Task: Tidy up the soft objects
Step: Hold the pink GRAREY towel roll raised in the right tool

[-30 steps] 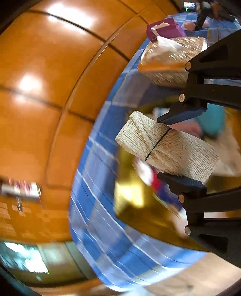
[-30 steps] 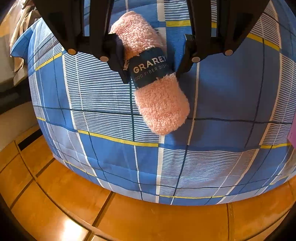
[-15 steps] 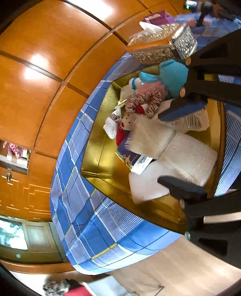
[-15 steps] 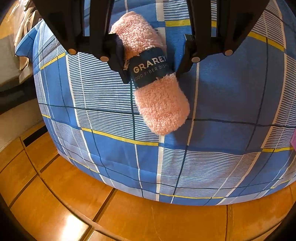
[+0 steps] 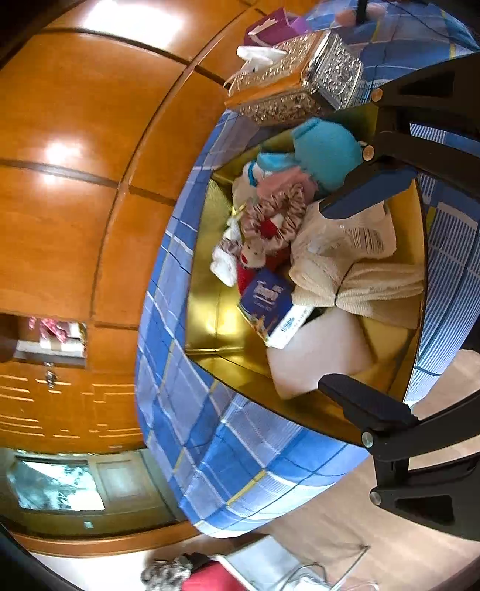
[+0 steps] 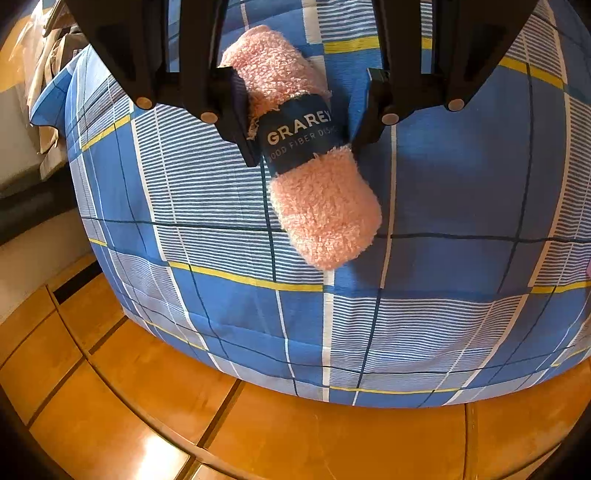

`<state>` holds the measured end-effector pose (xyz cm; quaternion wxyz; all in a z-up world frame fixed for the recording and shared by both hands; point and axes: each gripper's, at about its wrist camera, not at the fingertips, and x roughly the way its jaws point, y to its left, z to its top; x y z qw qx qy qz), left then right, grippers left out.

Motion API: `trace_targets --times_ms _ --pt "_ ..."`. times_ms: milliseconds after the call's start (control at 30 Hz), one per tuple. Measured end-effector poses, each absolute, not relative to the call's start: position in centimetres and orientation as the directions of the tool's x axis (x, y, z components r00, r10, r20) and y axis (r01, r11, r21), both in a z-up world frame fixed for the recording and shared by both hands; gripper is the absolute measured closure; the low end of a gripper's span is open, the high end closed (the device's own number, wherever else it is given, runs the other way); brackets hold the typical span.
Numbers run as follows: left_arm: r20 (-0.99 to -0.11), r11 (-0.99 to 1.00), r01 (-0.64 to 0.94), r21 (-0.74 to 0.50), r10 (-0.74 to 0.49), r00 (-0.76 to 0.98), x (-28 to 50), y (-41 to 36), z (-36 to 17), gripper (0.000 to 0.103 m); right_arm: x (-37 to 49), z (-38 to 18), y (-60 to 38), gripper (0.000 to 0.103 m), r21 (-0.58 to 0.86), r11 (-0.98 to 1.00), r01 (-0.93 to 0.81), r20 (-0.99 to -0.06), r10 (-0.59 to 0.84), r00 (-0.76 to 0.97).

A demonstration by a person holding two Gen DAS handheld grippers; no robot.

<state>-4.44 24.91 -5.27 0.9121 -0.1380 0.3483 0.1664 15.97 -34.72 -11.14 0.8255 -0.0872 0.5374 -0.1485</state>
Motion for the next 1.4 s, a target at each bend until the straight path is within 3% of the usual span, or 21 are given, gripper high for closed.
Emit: trace_targets --times_ms 333,933,1400 --pt "-0.623 0.943 -0.327 -0.066 0.216 0.752 -5.0 22.4 -3.1 0.015 16.3 -11.1 -34.8 0.060 -0.291 0.939 0.185 -0.867 -0.340 0.364" --pt "-0.621 0.983 -0.177 0.039 0.163 0.767 -4.8 18.5 -3.1 0.015 21.1 -10.2 -32.8 0.062 -0.168 0.975 0.143 -0.925 -0.206 0.319" --pt "-0.626 0.988 -0.142 0.054 0.144 0.766 -4.9 17.7 -3.6 0.015 26.4 -0.4 -21.6 0.062 -0.216 0.971 -0.105 -0.850 -0.135 0.509"
